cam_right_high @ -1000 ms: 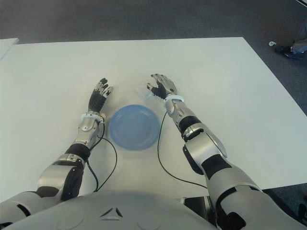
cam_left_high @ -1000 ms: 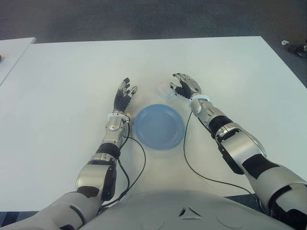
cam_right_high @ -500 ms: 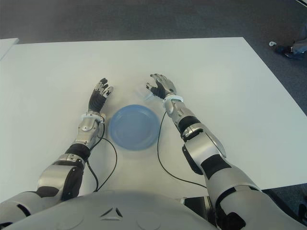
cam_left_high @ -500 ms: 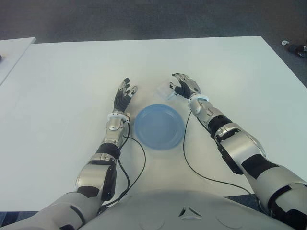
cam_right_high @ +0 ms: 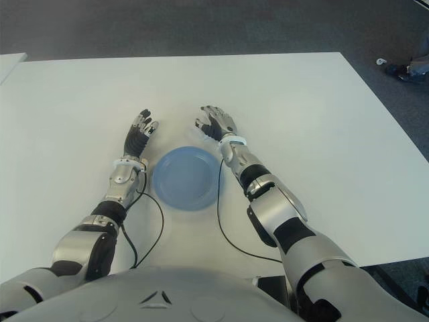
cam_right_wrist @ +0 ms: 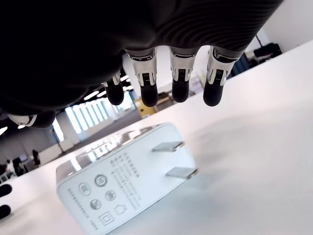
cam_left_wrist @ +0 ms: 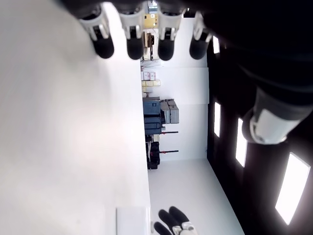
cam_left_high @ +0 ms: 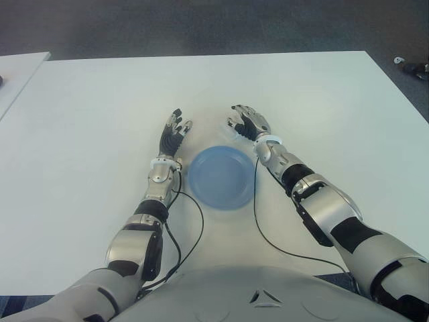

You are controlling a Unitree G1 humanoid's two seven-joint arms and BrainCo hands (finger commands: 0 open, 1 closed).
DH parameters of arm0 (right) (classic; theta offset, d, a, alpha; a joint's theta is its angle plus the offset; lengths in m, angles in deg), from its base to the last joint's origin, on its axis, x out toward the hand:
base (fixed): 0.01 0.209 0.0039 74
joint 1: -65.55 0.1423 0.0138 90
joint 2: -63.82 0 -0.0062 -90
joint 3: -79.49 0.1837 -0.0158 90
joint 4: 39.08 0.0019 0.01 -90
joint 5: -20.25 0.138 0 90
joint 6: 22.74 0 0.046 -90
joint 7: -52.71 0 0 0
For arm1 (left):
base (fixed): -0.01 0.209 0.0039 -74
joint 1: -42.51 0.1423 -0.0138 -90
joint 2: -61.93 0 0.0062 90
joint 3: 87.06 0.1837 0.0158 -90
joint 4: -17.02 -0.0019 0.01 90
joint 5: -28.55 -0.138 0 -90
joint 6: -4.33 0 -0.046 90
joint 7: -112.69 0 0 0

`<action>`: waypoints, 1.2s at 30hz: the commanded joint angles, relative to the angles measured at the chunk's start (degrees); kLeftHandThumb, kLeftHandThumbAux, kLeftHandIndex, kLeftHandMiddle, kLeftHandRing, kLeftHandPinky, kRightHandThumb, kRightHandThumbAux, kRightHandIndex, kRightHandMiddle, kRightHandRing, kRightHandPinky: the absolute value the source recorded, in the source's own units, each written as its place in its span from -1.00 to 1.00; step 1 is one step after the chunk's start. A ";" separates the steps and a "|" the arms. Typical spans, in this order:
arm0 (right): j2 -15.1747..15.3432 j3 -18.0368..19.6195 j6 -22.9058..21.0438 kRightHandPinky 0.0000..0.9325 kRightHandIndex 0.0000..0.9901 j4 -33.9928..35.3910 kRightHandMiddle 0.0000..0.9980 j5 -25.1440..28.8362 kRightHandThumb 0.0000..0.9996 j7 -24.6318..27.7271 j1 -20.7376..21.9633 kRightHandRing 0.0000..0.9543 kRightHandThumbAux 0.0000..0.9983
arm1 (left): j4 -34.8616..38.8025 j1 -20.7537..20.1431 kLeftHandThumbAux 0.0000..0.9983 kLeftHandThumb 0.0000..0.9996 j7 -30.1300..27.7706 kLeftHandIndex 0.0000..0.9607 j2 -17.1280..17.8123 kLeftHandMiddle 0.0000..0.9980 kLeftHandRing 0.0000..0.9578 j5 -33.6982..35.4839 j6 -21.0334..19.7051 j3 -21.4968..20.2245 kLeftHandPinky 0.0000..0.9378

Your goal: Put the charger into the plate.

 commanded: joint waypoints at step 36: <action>-2.04 -1.45 1.29 -1.00 -1.00 -0.85 -1.00 -0.09 -0.28 0.08 -2.88 -1.00 -0.93 | -1.81 2.52 0.07 -0.79 -0.82 -1.00 -1.07 -1.00 -1.00 -0.03 -4.88 0.40 -1.00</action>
